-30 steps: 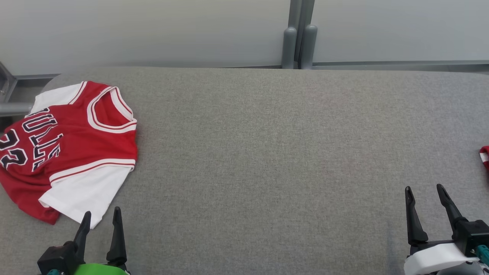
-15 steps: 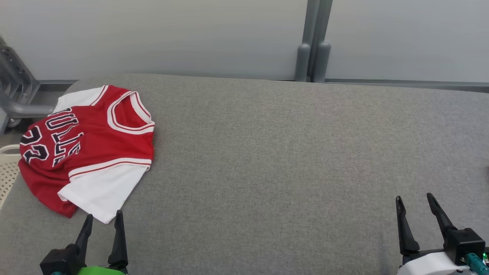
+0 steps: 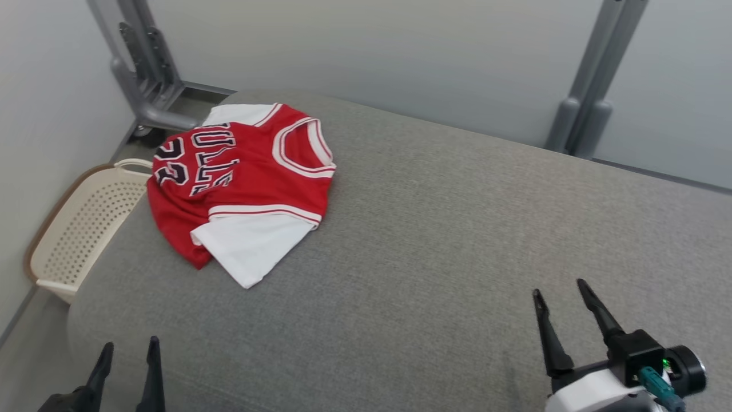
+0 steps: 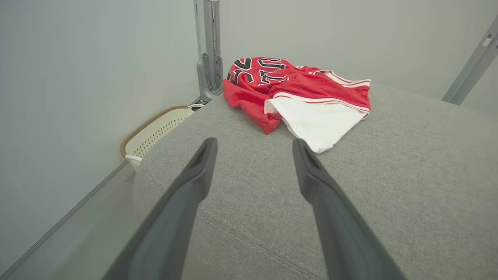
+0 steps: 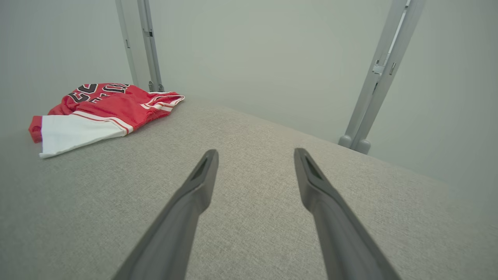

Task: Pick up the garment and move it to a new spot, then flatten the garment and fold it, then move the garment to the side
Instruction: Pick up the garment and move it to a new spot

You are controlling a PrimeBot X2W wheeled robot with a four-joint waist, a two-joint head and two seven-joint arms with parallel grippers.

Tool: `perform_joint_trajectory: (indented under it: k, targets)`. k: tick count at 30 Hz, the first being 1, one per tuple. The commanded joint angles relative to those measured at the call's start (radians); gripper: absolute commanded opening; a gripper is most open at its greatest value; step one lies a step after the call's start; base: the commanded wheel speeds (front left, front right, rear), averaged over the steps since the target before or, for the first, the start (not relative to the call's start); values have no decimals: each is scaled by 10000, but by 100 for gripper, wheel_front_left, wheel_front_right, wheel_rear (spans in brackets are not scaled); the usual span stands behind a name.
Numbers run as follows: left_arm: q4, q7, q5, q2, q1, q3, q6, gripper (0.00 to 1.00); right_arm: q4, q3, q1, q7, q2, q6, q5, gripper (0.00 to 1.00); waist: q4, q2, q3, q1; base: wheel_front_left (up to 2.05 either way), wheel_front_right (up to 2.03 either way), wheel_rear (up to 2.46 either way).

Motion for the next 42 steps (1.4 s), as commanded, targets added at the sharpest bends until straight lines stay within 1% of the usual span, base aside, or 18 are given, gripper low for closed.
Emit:
perform_joint_trajectory:
  k: [1,6,12,16,18,20,21,23,26,27,29,30,33,36,42]
  targets:
    - [-148,-44,-149,62,267,193,121,100,82,375,-323,-32,9,-12,40,100,1195,120,-194,0,0,0,0]
    - [-564,-80,-274,-71,517,477,289,100,396,959,-773,-32,-96,-14,141,100,1284,120,-53,0,0,0,0]
    - [-739,-35,-334,-120,413,455,309,100,513,1075,-801,-32,-107,-14,225,100,1297,120,-5,0,0,0,0]
    - [-673,497,-537,-9,-82,264,153,100,440,811,-511,-33,-67,-12,287,100,1305,120,43,0,0,0,0]
    - [-656,1026,-736,60,-495,73,49,100,299,632,-405,-33,-48,-12,228,100,1315,120,225,0,0,0,0]
    - [-649,1500,-893,222,-1075,-18,-5,100,152,616,-468,-33,-102,-12,109,100,1149,120,677,0,0,0,0]
    - [-584,1778,-1121,173,-1413,-19,-10,100,123,590,-569,-33,-181,-14,71,100,1037,120,938,0,0,0,0]
    - [-278,2635,-1680,-33,-2083,82,64,100,55,506,-765,-33,-353,-12,8,100,829,120,1455,0,0,0,0]
    - [242,4025,-2171,77,-3299,67,197,100,-53,487,-1051,-33,-653,-12,-59,100,459,120,2386,0,0,0,0]
    - [441,4486,-2386,28,-3681,48,191,100,-86,450,-1153,-33,-768,-12,-80,100,336,120,2688,0,0,0,0]
    - [752,5143,-2861,-5,-4502,207,212,100,-122,454,-1343,-33,-946,-12,-79,100,57,120,3286,0,0,0,0]
    - [930,5388,-2962,73,-4879,273,269,100,-161,457,-1445,-33,-1022,-14,-84,100,-85,120,3557,0,0,0,0]
    - [1624,6013,-3021,352,-5832,266,401,100,-234,419,-1634,-33,-1195,-14,-84,100,-433,120,4240,0,0,0,0]
    - [2443,6443,-3221,472,-6785,342,553,100,-293,396,-1800,-33,-1330,-12,-98,100,-719,120,4711,0,0,0,0]
    - [4003,6748,-3329,670,-8009,456,793,100,-519,353,-1929,-33,-1467,-12,-90,100,-1179,120,5077,0,0,0,0]
